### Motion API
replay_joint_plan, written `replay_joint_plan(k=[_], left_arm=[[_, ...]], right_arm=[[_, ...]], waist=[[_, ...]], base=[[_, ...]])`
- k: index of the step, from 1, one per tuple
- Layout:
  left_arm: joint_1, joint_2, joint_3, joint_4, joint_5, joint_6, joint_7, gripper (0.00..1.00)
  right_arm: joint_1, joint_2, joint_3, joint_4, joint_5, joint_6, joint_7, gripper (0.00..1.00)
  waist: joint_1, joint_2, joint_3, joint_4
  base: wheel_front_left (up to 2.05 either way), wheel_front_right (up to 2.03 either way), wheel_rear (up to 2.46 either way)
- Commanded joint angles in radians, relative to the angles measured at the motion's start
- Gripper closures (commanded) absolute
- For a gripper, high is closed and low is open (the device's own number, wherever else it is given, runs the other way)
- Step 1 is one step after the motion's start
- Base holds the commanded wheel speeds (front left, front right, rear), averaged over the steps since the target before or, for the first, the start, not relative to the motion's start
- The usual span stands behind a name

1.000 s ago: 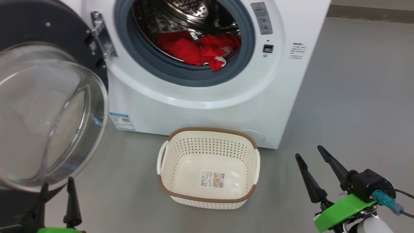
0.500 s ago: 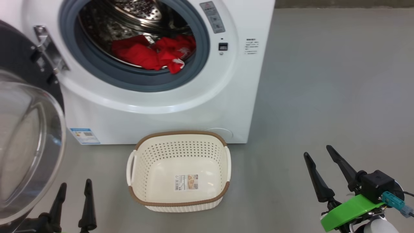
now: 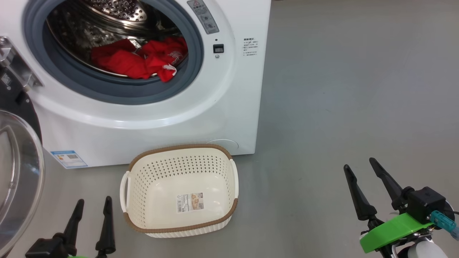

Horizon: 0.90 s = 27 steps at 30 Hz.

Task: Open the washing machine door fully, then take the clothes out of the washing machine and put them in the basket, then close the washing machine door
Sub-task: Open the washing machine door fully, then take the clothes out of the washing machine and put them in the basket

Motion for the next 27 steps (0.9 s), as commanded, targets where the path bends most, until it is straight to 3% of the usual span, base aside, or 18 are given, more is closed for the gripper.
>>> replay_joint_plan(k=[1,27], left_arm=[[-0.015,0.023,0.026,-0.026,0.0,-0.003,-0.01,0.0],[-0.02,0.027,-0.007,-0.062,-0.014,-0.003,-0.01,0.0]], right_arm=[[-0.003,-0.008,0.013,-0.029,-0.012,0.002,-0.012,0.0],[-0.004,-0.008,-0.009,-0.035,-0.02,0.002,-0.012,0.0]], waist=[[0.0,0.0,0.004,-0.008],[0.0,0.0,0.009,-0.015]], base=[[0.0,0.0,0.0],[0.0,0.0,0.0]])
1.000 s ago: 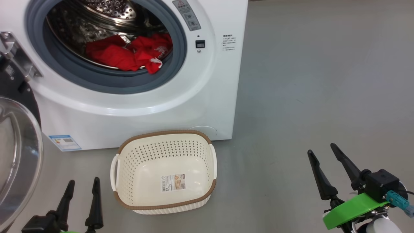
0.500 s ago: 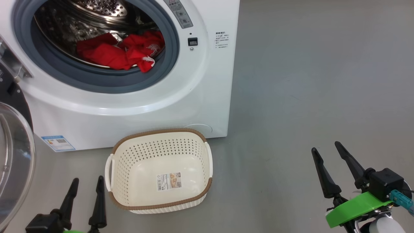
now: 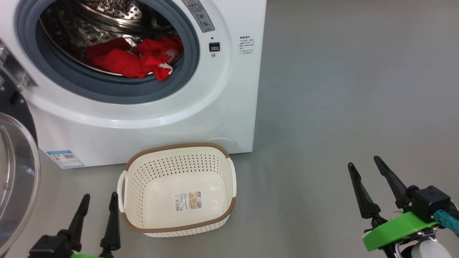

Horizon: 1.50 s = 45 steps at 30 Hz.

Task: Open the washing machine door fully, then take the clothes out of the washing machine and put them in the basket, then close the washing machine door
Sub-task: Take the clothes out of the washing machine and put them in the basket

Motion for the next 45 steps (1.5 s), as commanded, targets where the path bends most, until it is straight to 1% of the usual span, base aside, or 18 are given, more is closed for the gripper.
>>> replay_joint_plan(k=[1,12,20,36,45], left_arm=[[-0.018,0.021,0.031,-0.031,-0.005,-0.003,-0.009,0.0],[-0.019,0.027,0.024,-0.04,-0.012,-0.003,-0.009,0.0],[-0.022,0.035,0.022,-0.044,-0.018,-0.003,-0.009,0.0],[-0.025,0.031,0.039,-0.035,-0.015,-0.003,-0.009,0.0],[-0.028,0.027,0.041,-0.002,0.01,-0.003,-0.009,0.0]], right_arm=[[-0.004,-0.01,0.018,-0.027,-0.013,0.002,-0.012,0.0],[-0.004,-0.012,0.023,-0.026,-0.013,0.002,-0.012,0.0],[-0.007,-0.011,0.031,-0.027,-0.015,0.002,-0.012,0.0],[-0.007,-0.012,0.04,-0.025,-0.014,0.002,-0.012,0.0],[-0.005,-0.014,0.047,-0.023,-0.011,0.002,-0.012,0.0]], waist=[[0.0,-0.0001,0.0,0.001],[0.0,-0.0001,-0.002,0.009],[0.0,-0.0001,0.002,0.014],[0.0,-0.0001,0.001,0.024],[0.0,-0.0001,-0.002,0.029]], base=[[0.0,0.0,0.0],[0.1,-0.1,0.0],[0.83,-0.83,0.0],[0.82,-0.82,0.0],[0.29,-0.29,0.0]])
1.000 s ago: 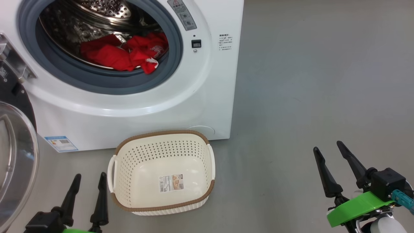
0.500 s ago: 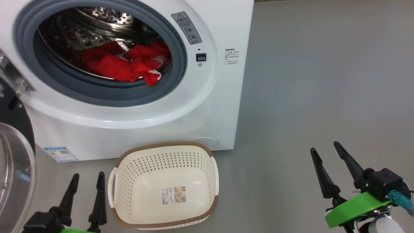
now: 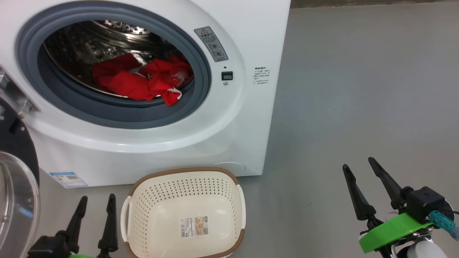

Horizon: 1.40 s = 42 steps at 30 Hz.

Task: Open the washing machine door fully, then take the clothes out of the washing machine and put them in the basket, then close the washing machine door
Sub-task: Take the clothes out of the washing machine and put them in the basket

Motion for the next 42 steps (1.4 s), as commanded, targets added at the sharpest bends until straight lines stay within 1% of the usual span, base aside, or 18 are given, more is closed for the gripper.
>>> replay_joint_plan(k=[1,8,13,17,20,21,22,23,28,33,35,42], left_arm=[[-0.026,0.018,0.035,-0.019,0.009,-0.003,-0.01,0.0],[-0.044,0.008,0.045,-0.001,0.019,-0.003,-0.01,0.0],[-0.122,0.009,0.036,0.054,0.028,-0.003,-0.01,0.0],[-0.246,0.02,0.009,0.136,0.039,-0.003,-0.007,0.0],[-0.363,0.018,0.006,0.206,0.027,-0.002,0.027,0.0],[-0.363,0.018,0.006,0.206,0.027,-0.002,0.027,0.0],[-0.44,0.025,-0.003,0.252,0.032,-0.001,0.06,0.0],[-0.44,0.025,-0.003,0.252,0.032,-0.001,0.06,0.0],[-0.618,0.04,-0.029,0.369,0.053,0.006,0.127,0.0],[-0.774,0.05,-0.051,0.499,0.07,0.015,0.193,0.0],[-0.862,0.062,-0.063,0.577,0.082,0.019,0.224,0.0],[-1.044,0.102,-0.081,0.738,0.106,0.029,0.24,0.0]], right_arm=[[-0.005,-0.014,0.025,-0.023,-0.011,0.002,-0.012,0.0],[-0.01,-0.014,0.029,-0.022,-0.011,0.002,-0.012,0.0],[-0.017,-0.012,0.025,-0.026,-0.014,0.002,-0.012,0.0],[-0.031,-0.007,0.026,-0.029,-0.019,0.002,-0.012,0.0],[-0.049,-0.004,0.03,-0.03,-0.021,0.002,-0.012,0.0],[-0.049,-0.004,0.03,-0.03,-0.021,0.002,-0.012,0.0],[-0.062,-0.001,0.034,-0.031,-0.022,0.002,-0.012,0.0],[-0.062,-0.001,0.034,-0.031,-0.022,0.002,-0.012,0.0],[-0.099,0.006,0.042,-0.038,-0.025,0.002,-0.012,0.0],[-0.125,0.014,0.045,-0.047,-0.027,0.002,-0.012,0.0],[-0.142,0.02,0.053,-0.051,-0.029,0.002,-0.012,0.0],[-0.194,0.038,0.079,-0.06,-0.033,0.002,-0.012,0.0]], waist=[[0.0,0.0,0.0,0.0],[0.0,0.0,0.009,-0.001],[0.0,0.0,0.029,0.0],[0.0,0.0,0.056,0.001],[0.0,0.0,0.076,-0.004],[0.0,0.0,0.076,-0.004],[0.0,0.0,0.093,-0.008],[0.0,0.0,0.093,-0.008],[0.0,0.0,0.138,-0.022],[0.0,0.0,0.187,-0.039],[0.0,0.0,0.222,-0.052],[0.0,0.0,0.319,-0.085]], base=[[0.0,0.0,0.0],[0.0,0.0,0.0],[0.0,0.0,0.0],[0.0,0.0,0.0],[0.0,0.0,0.0],[0.0,0.0,0.0],[0.0,0.0,0.0],[0.0,0.0,0.0],[0.0,0.0,0.0],[0.0,0.0,0.0],[0.0,0.0,0.0],[0.0,0.0,0.0]])
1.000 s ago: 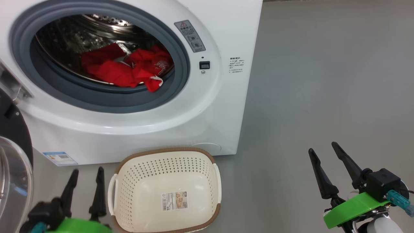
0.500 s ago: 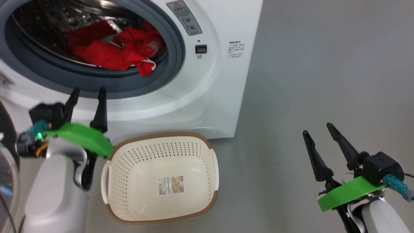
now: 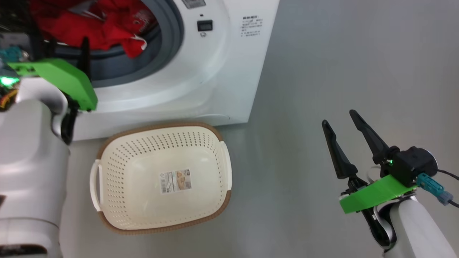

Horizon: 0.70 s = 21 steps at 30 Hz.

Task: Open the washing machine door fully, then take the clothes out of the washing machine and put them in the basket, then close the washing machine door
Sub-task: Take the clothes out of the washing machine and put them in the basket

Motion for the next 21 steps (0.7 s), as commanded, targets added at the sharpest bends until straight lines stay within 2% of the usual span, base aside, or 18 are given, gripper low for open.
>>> replay_joint_plan(k=[1,11,21], left_arm=[[-0.049,0.056,0.015,0.01,0.012,0.011,-0.003,0.0],[-0.215,0.134,-0.008,0.195,0.037,0.023,-0.027,0.0],[-0.3,0.193,-0.025,0.282,0.046,0.039,-0.048,0.0]], right_arm=[[-0.018,0.004,0.024,-0.027,-0.002,0.002,-0.012,0.0],[-0.077,0.022,0.061,-0.034,-0.004,0.002,-0.012,0.0],[-0.109,0.031,0.107,-0.034,-0.003,0.002,-0.012,0.0]], waist=[[0.0,0.0,0.065,-0.033],[0.0,0.0,0.16,-0.085],[0.0,0.0,0.203,-0.126]], base=[[0.0,0.0,0.0],[0.0,0.0,0.0],[0.0,0.0,0.0]])
